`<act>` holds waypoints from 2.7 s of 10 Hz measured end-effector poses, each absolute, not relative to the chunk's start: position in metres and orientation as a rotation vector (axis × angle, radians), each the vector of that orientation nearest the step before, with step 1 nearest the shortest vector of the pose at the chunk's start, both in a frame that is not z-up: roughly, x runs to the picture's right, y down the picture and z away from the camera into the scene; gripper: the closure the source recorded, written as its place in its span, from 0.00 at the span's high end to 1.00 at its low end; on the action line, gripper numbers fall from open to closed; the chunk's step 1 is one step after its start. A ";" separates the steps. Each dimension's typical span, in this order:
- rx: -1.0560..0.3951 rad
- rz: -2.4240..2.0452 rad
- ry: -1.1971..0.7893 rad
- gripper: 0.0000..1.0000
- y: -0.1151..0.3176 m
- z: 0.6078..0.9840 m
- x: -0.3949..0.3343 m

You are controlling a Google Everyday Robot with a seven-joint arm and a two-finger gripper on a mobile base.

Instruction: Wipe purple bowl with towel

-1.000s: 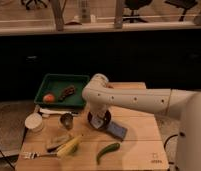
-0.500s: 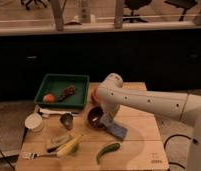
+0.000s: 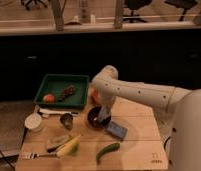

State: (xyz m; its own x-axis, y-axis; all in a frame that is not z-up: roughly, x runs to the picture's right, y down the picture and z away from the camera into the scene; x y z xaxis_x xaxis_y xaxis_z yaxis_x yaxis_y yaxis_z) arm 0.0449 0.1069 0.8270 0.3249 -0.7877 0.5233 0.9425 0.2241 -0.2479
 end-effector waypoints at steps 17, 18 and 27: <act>-0.633 -1.180 -0.340 0.00 0.129 0.818 0.033; -0.633 -1.180 -0.340 0.00 0.129 0.818 0.033; -0.634 -1.179 -0.340 0.00 0.129 0.818 0.033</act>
